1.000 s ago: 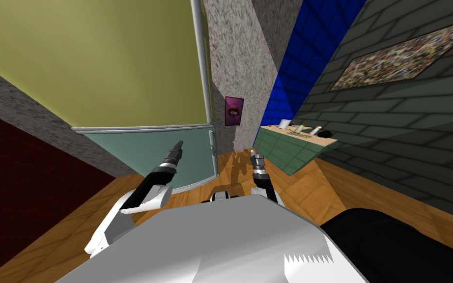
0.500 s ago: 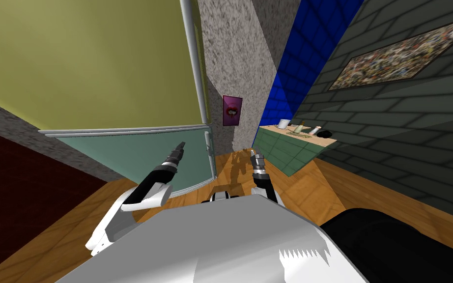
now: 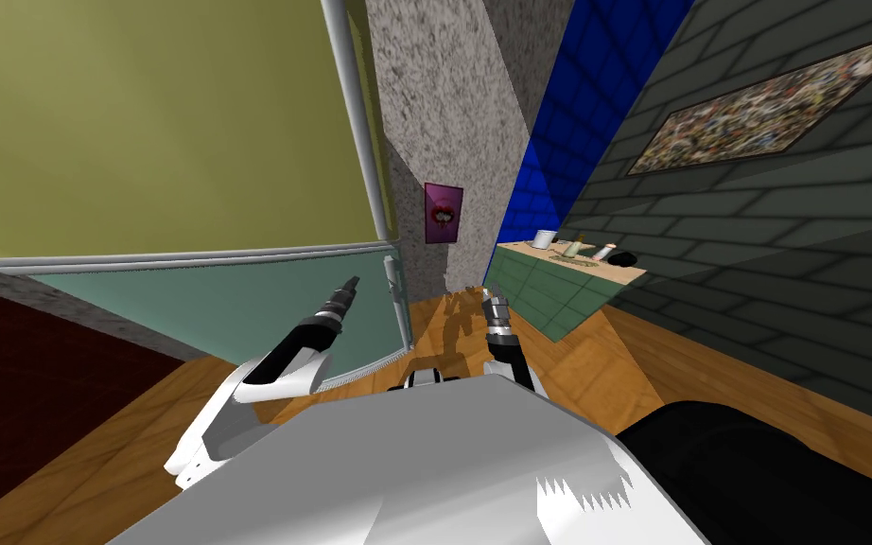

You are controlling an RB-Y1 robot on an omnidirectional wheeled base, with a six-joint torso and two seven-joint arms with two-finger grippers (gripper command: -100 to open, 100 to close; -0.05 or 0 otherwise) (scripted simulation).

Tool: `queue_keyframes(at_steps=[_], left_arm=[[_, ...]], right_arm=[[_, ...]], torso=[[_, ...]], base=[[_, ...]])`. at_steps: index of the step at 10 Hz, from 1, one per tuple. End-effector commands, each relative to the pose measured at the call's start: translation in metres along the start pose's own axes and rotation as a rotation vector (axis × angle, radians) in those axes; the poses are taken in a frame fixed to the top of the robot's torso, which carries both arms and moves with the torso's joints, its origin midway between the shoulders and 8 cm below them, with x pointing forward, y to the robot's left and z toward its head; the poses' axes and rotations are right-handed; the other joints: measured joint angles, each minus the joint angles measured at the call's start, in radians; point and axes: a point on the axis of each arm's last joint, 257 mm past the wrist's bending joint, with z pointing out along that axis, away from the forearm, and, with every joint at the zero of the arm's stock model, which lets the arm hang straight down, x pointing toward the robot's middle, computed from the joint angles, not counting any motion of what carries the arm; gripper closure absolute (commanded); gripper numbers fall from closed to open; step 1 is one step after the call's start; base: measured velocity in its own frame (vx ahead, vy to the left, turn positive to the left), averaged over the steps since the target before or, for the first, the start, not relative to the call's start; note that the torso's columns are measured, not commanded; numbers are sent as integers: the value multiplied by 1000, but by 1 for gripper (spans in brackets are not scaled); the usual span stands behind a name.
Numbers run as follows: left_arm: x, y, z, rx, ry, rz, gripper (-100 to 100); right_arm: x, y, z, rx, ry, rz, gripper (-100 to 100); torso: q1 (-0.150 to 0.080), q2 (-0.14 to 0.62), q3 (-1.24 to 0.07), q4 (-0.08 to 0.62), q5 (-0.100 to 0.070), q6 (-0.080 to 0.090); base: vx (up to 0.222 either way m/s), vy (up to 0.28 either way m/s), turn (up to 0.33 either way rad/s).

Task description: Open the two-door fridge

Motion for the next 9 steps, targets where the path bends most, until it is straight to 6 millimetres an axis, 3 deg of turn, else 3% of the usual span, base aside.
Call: queue_keyframes(at_steps=[1,9], left_arm=[[2,11,2,-52,21,51,-100],[-3,23,-1,-156,55,174,-100]], right_arm=[[0,0,0,0,0,0,0],[0,0,0,0,0,0,0]], torso=[[0,1,1,0,0,0],[1,1,1,0,0,0]], base=[[107,-76,-61],[85,-49,-28]])
